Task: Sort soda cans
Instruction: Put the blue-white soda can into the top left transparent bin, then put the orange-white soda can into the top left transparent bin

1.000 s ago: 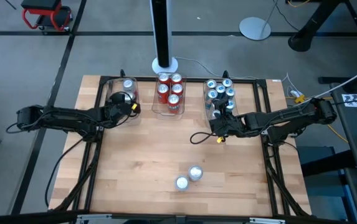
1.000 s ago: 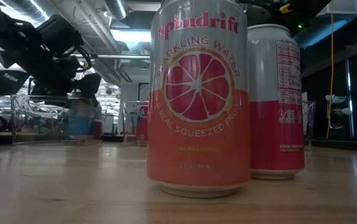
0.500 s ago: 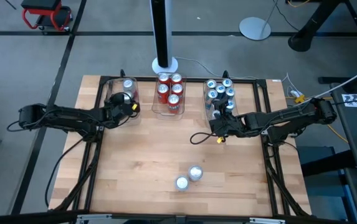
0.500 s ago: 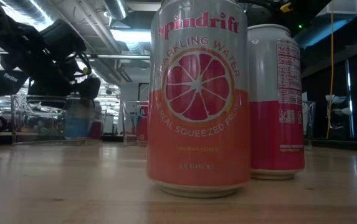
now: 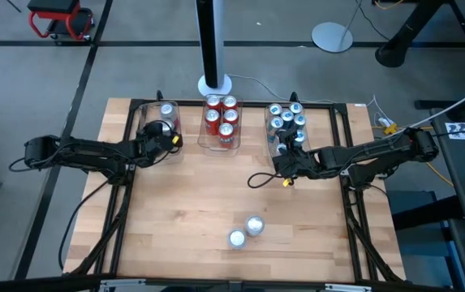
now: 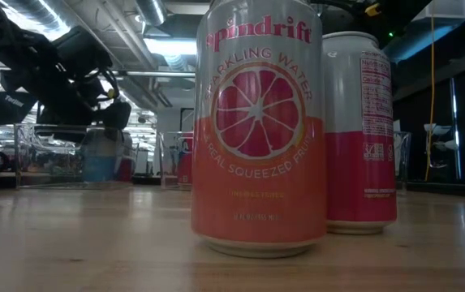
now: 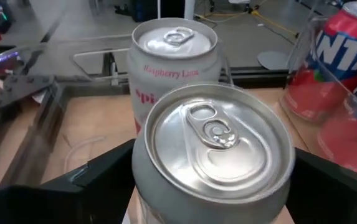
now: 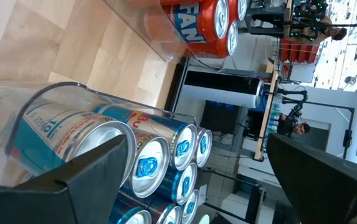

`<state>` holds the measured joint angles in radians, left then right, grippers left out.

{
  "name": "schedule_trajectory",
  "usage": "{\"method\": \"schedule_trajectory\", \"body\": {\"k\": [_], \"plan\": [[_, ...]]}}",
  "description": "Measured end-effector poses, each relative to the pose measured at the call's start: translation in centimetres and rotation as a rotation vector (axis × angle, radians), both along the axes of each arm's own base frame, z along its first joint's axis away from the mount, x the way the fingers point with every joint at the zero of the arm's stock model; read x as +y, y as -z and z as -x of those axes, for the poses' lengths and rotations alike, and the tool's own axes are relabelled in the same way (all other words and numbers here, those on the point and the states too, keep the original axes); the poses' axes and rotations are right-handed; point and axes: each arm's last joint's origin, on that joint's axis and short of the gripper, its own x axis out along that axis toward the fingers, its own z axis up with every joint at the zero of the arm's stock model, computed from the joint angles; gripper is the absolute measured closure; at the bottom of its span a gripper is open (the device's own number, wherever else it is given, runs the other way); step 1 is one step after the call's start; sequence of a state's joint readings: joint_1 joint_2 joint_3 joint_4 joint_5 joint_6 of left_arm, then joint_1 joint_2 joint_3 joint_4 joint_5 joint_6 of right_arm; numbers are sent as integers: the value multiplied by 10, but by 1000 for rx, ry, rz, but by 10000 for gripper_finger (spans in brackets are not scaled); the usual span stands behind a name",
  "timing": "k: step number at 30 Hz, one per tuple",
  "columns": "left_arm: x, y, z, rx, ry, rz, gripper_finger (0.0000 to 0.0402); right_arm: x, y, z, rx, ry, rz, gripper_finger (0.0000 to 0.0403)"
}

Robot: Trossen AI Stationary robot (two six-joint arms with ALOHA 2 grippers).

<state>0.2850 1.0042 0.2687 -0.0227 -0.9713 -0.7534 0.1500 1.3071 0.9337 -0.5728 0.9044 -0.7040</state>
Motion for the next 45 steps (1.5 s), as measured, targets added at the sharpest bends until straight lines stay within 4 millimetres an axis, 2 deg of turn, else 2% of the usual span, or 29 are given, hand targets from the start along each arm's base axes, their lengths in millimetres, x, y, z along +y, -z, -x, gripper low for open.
{"method": "schedule_trajectory", "body": {"k": [16,24,30,33,38,45], "plan": [[2,-5,-1,17,-3,-25,68,0,0,0,0,0,0,23],[2,-34,-5,21,52,-89,68,0,0,0,1,-1,-1,23],[1,-64,-2,-20,95,-152,68,0,0,0,3,-5,-7,23],[-2,-80,0,-76,179,-160,68,0,0,0,3,-5,-7,23],[-13,-93,2,-185,344,-153,68,0,0,0,3,-5,-7,23],[-34,-104,-15,-318,877,-134,68,0,0,0,3,-5,-7,23]]}}
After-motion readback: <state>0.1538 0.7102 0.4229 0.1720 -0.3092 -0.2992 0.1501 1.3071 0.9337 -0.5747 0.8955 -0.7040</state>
